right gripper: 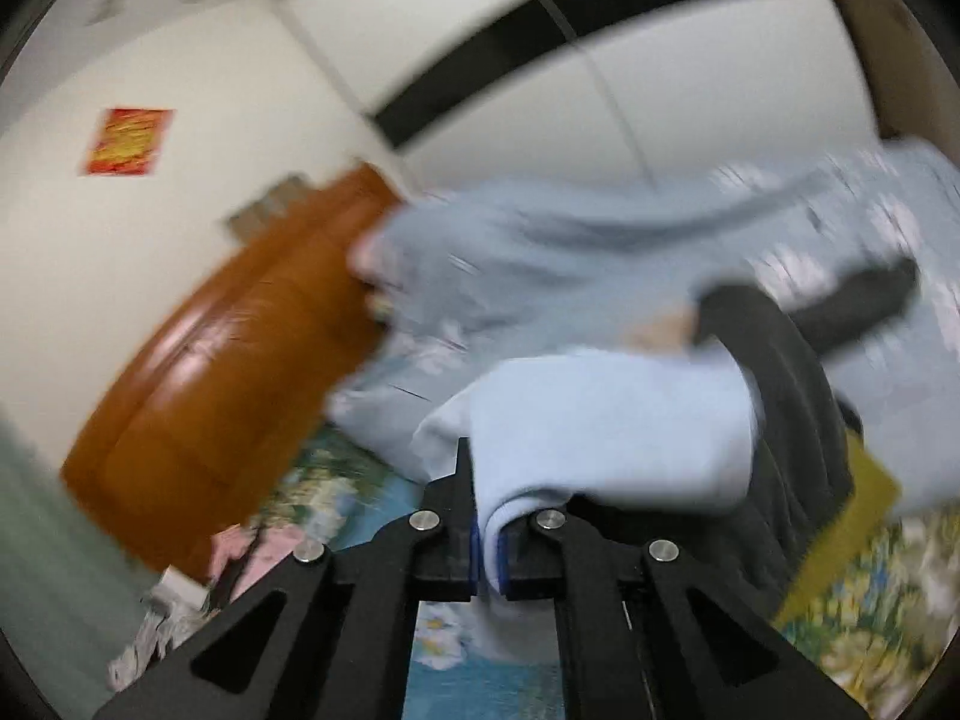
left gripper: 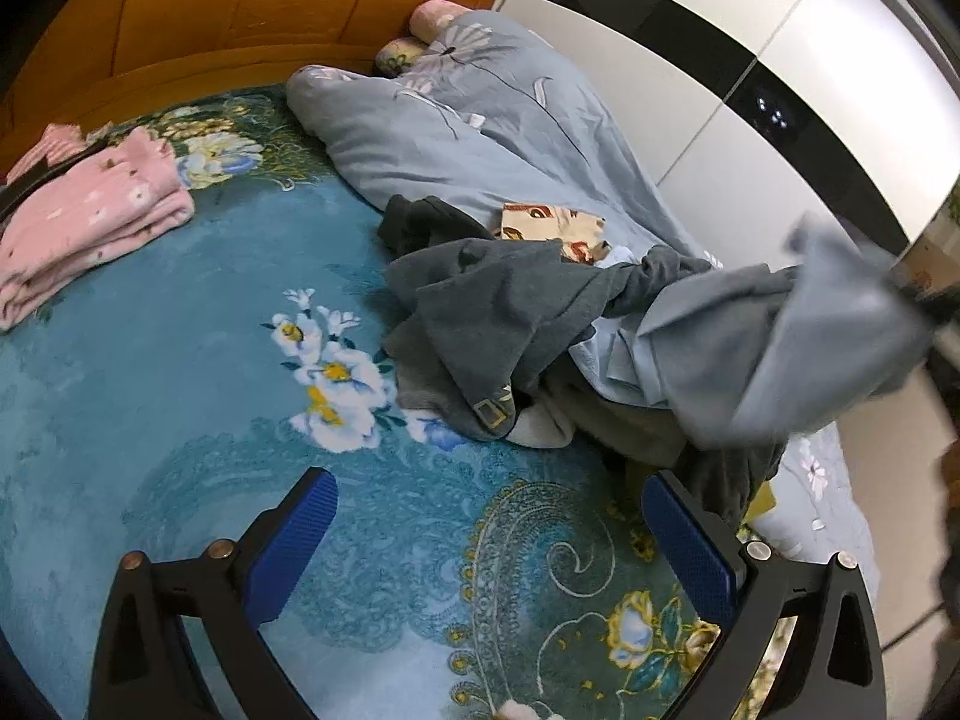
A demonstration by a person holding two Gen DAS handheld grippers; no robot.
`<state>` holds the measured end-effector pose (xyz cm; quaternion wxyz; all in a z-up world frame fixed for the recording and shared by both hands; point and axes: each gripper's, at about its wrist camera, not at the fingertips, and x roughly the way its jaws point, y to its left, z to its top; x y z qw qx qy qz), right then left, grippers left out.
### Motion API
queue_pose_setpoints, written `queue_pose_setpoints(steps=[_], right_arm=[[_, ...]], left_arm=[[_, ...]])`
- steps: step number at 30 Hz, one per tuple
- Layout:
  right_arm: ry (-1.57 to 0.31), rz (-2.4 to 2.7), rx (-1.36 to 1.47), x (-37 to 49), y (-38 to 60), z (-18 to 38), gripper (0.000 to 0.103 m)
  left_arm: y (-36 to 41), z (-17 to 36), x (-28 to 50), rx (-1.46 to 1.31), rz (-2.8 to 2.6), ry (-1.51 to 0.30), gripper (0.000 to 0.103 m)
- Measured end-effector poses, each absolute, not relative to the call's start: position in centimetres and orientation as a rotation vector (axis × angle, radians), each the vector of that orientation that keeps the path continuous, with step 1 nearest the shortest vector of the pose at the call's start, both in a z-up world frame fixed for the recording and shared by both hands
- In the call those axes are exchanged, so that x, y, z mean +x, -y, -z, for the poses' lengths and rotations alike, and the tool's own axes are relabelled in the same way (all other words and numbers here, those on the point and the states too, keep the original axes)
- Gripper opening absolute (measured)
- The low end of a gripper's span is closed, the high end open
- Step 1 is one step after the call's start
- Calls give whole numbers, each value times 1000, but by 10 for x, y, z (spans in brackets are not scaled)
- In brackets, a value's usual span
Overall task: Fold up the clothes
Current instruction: 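Grasp the light blue shirt with the right tool and lift it off the pile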
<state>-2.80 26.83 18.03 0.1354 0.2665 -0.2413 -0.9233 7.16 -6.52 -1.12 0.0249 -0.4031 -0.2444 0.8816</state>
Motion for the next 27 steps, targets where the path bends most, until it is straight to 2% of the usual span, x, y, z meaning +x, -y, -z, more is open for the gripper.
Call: queue_pose_setpoints(steps=[4, 9, 12, 20, 23, 27], right_arm=[[619, 2598, 544, 16, -246, -244, 4], [638, 2513, 418, 50, -235, -283, 4], [561, 2479, 393, 65, -212, -300, 4], [578, 2330, 375, 95, -178, -304, 4], [571, 2347, 385, 116, -199, -303, 4], [509, 2438, 472, 149, -241, -268, 4]], left_arm=[[77, -3, 85, -1185, -2737, 790, 103], [101, -27, 107, -1072, -2776, 820, 103], [117, -40, 123, -1003, -2807, 825, 103], [155, -62, 160, -923, -2878, 845, 103], [165, -69, 174, -865, -2902, 848, 103], [164, -72, 184, -798, -2912, 814, 103]])
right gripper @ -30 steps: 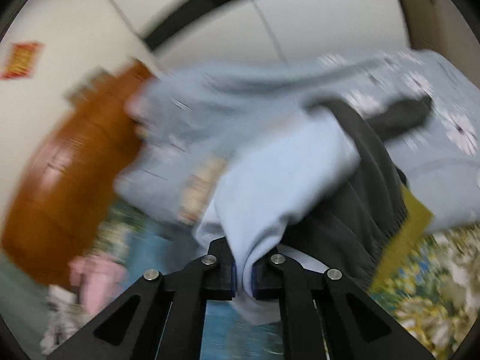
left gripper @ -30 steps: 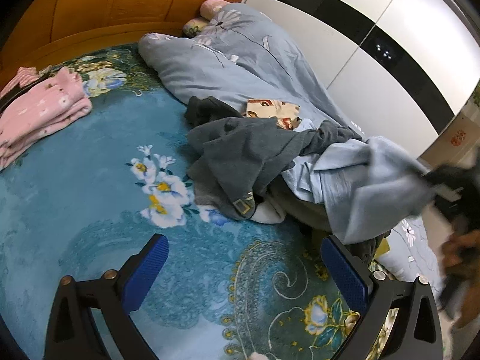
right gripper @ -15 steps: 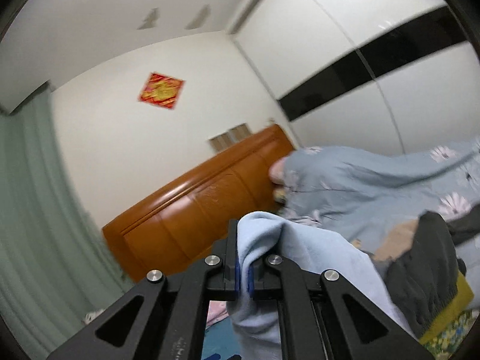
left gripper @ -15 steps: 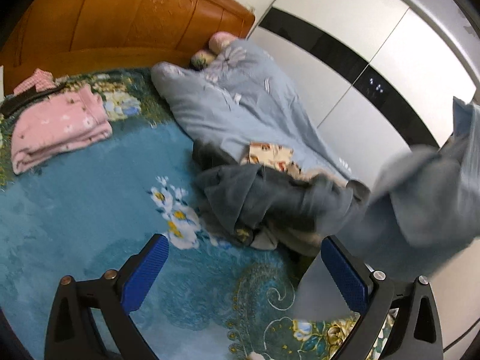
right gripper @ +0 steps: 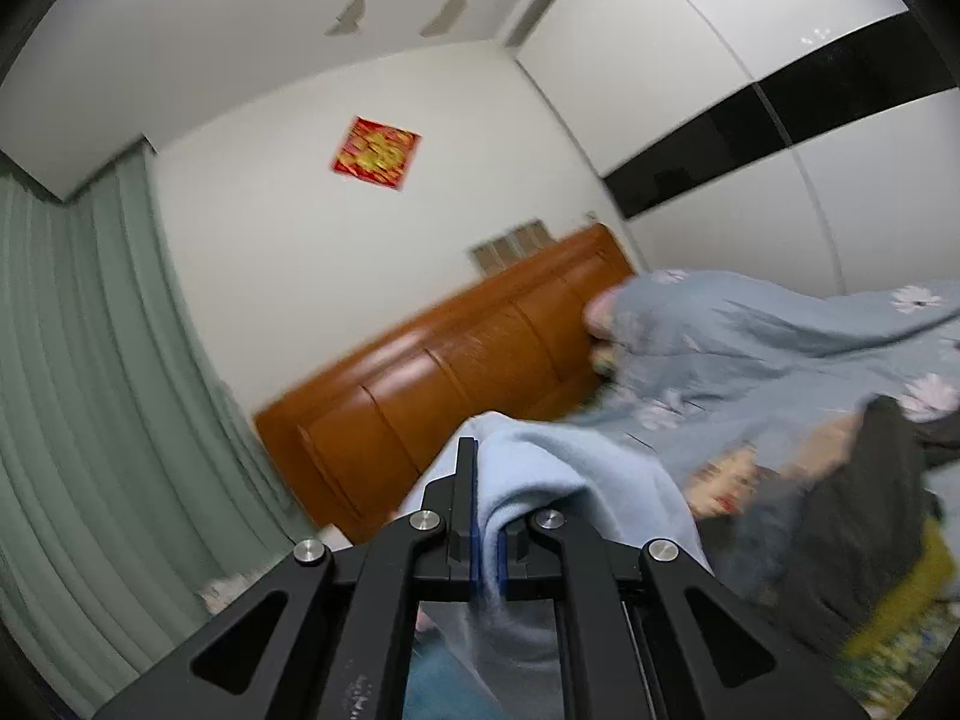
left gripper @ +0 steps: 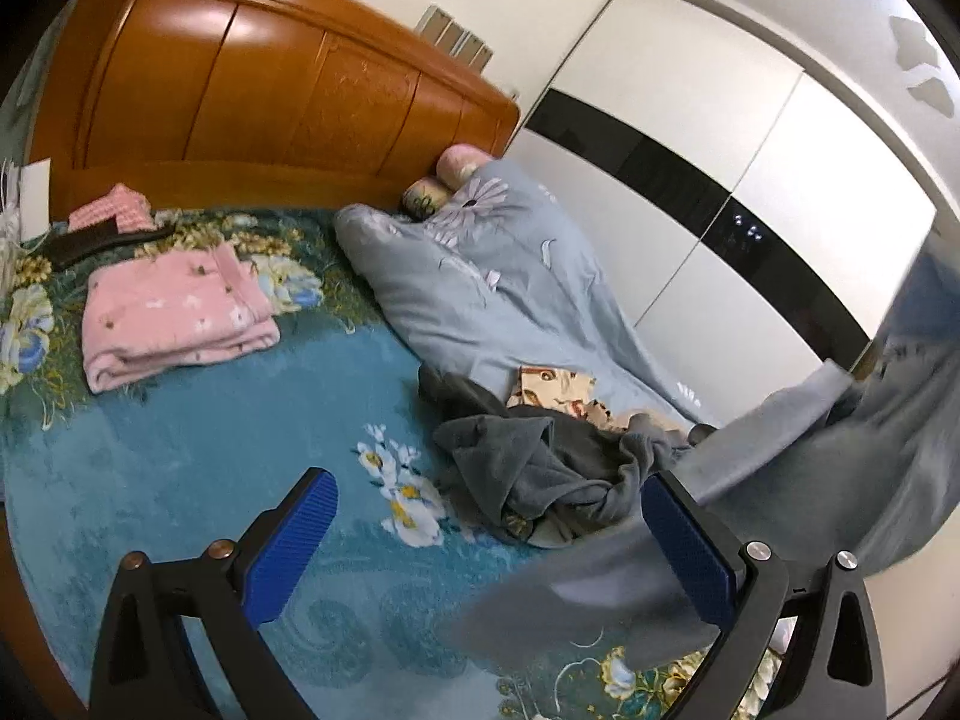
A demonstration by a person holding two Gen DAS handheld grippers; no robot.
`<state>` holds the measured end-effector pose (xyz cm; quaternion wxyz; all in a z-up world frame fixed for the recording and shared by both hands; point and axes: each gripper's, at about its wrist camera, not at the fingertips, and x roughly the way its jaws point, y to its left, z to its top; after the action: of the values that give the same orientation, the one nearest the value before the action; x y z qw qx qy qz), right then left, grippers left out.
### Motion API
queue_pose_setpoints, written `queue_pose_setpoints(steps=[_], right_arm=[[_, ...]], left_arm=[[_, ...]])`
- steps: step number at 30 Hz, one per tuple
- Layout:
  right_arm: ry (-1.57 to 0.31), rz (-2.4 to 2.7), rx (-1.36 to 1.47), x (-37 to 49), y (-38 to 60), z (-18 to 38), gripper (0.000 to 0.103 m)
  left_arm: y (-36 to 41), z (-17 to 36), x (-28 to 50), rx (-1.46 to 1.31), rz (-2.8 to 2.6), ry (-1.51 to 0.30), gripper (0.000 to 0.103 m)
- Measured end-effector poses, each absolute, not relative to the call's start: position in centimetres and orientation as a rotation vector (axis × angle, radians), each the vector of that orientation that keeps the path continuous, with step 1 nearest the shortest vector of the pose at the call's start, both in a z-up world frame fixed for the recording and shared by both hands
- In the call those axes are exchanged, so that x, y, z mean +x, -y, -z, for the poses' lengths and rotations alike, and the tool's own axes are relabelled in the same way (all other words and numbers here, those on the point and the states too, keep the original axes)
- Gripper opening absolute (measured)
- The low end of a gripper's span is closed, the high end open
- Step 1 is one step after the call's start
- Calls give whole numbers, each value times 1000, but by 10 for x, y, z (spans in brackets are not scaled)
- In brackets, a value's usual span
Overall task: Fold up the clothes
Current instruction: 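Grasp the light blue shirt with the right tool and lift it off the pile, then lower the shirt onto the floral sheet and open the right tool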
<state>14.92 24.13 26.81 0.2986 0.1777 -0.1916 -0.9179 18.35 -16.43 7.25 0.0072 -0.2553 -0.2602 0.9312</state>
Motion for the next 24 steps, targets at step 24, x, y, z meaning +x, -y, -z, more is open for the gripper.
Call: queue_pose_setpoints(steps=[24], right_arm=[[975, 2627, 1869, 198, -424, 64, 40]], left_arm=[[-92, 60, 148, -1372, -2461, -226, 103]])
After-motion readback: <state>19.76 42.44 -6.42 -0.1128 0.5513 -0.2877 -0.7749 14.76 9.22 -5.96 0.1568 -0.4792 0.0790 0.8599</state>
